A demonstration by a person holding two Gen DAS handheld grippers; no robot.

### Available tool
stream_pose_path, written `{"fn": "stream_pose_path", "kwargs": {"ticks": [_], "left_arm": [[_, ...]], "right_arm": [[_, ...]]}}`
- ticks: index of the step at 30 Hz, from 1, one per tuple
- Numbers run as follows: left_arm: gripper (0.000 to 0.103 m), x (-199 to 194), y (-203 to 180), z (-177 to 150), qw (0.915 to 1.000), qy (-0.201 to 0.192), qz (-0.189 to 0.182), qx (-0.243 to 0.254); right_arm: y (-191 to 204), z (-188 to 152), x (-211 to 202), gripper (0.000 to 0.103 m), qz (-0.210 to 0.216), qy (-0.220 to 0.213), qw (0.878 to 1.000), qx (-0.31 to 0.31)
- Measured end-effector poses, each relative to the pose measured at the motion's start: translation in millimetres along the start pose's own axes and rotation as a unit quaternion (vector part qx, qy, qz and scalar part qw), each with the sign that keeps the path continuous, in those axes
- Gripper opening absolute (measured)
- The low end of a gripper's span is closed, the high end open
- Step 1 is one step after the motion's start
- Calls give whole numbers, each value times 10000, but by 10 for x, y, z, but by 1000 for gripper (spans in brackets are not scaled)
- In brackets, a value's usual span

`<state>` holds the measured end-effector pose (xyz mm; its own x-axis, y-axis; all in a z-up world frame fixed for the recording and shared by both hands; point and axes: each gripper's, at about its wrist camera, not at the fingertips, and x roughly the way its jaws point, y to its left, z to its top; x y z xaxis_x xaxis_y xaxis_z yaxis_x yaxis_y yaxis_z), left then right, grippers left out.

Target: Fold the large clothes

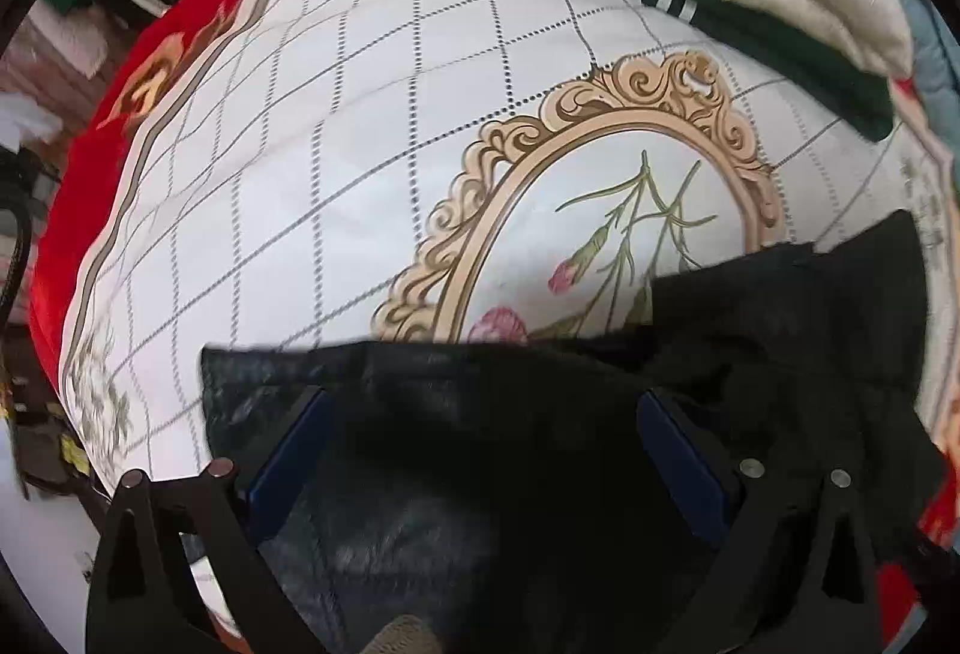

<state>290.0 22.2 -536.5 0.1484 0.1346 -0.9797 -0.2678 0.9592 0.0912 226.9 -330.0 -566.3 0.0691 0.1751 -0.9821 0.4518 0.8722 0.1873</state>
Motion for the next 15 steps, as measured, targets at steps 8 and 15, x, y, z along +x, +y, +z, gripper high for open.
{"fn": "stream_pose_path", "kwargs": {"ticks": [8, 15], "left_arm": [[103, 429, 75, 80, 9992, 360, -98, -143], [103, 24, 302, -50, 9993, 133, 37, -343]], "right_arm": [[806, 347, -307, 32, 618, -352, 9901, -1207], [1705, 922, 998, 27, 245, 786, 9787, -1883]]}}
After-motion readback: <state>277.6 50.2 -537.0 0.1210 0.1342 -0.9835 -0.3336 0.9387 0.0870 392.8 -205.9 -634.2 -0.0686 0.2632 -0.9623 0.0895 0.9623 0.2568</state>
